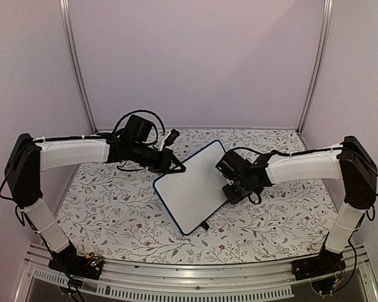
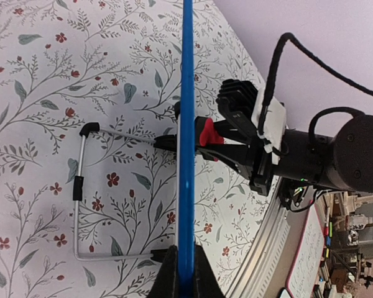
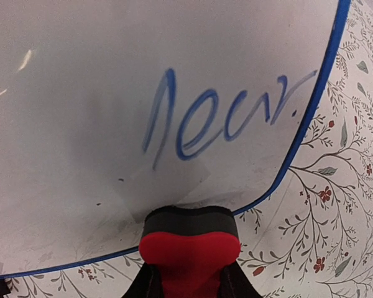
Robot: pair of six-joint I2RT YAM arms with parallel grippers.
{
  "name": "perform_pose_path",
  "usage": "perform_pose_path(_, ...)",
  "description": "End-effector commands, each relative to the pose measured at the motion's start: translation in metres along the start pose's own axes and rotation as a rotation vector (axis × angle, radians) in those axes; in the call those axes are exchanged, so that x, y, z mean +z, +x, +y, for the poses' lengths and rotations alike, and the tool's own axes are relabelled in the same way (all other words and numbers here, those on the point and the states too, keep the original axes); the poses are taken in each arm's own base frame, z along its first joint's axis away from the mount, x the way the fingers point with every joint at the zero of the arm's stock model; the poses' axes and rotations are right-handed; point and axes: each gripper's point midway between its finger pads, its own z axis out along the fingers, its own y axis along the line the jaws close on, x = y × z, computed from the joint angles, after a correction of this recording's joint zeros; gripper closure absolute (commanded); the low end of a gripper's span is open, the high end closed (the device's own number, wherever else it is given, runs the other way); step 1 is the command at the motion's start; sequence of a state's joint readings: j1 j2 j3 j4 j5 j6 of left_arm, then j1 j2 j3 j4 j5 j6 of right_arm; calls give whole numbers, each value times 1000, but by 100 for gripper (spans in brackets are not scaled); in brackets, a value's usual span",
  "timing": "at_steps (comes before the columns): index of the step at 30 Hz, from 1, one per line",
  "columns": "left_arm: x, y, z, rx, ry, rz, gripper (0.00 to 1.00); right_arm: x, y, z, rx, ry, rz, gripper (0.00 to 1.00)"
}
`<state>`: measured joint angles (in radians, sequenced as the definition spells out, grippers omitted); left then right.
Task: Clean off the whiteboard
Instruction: Erase the whiteboard at the center of the board.
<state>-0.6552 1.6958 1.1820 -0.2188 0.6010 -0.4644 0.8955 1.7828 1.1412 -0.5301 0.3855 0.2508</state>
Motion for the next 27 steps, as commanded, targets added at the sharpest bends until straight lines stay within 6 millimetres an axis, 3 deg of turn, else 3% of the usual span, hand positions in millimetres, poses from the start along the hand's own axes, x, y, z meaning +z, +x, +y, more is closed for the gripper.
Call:
perform_pose_path(1, 6, 8, 1, 1, 6, 19, 100, -9, -31, 5, 24, -26, -60, 75)
perform_pose_path(6, 6, 7, 1, 3, 3, 18, 100, -23, -68, 2, 11, -11, -122, 75)
perform_pose_path(9, 5, 7, 0, 5, 4, 16, 100, -23, -79, -2, 16, -10, -136, 75)
perform_pose_path(13, 4, 6, 0, 7, 5, 13, 100, -13, -69, -4, 8, -2, -104, 75)
perform_pose_path(22, 3, 6, -2, 5, 12, 13, 100, 1, -23, -6, 19, -10, -23, 76)
perform_pose_path(27, 4, 7, -2, 4, 14, 16, 100, -3, -18, -8, 34, -16, -23, 76)
